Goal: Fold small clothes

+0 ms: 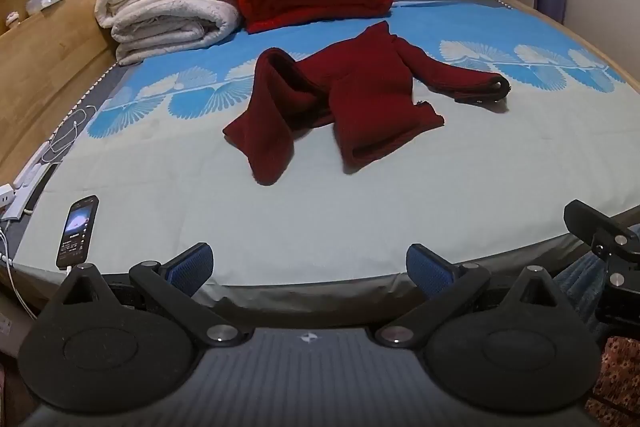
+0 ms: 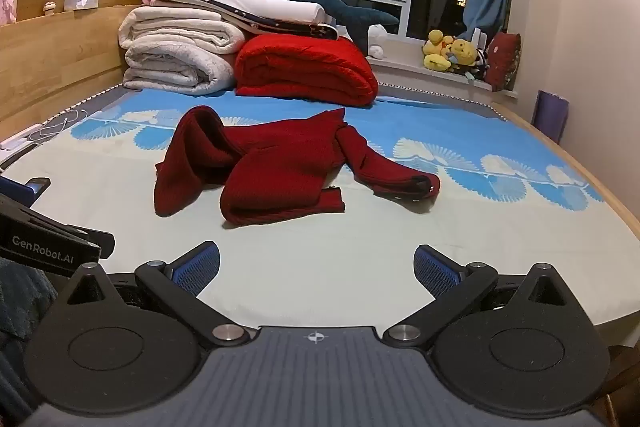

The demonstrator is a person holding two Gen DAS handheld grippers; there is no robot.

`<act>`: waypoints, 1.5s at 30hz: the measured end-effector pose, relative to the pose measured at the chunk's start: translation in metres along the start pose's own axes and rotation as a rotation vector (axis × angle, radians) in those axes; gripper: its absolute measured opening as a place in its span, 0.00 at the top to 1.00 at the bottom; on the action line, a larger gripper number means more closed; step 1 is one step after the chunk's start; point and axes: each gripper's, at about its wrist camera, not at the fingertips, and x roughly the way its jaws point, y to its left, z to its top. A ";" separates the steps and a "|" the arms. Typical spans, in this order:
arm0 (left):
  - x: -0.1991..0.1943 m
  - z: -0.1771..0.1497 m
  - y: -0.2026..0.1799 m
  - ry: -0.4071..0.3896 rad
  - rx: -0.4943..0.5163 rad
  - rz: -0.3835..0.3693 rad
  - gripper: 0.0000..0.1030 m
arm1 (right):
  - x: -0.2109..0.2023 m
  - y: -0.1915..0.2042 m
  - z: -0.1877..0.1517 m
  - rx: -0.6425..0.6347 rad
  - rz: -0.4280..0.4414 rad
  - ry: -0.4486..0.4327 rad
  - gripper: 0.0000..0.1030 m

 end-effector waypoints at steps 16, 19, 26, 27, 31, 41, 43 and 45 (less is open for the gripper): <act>0.002 -0.001 0.000 0.020 -0.014 -0.008 0.00 | 0.000 0.005 -0.004 -0.003 0.010 0.005 0.01; 0.000 -0.001 0.000 0.018 -0.018 -0.015 0.00 | 0.004 0.002 -0.003 0.005 0.017 0.009 0.01; 0.001 -0.001 0.001 0.025 -0.020 -0.016 0.00 | 0.004 0.002 -0.005 0.009 0.020 0.013 0.01; 0.002 -0.001 0.002 0.025 -0.021 -0.017 0.00 | 0.004 0.002 -0.005 0.009 0.020 0.013 0.01; 0.001 0.000 0.002 0.024 -0.022 -0.020 0.00 | 0.004 0.001 -0.006 0.011 0.020 0.013 0.01; 0.000 0.000 0.002 0.024 -0.023 -0.021 0.00 | 0.005 0.001 -0.007 0.014 0.019 0.014 0.01; 0.000 0.000 0.002 0.023 -0.022 -0.022 0.00 | 0.005 0.000 -0.008 0.015 0.020 0.014 0.01; -0.001 0.000 0.001 0.022 -0.019 -0.022 0.00 | 0.005 0.000 -0.009 0.017 0.020 0.013 0.01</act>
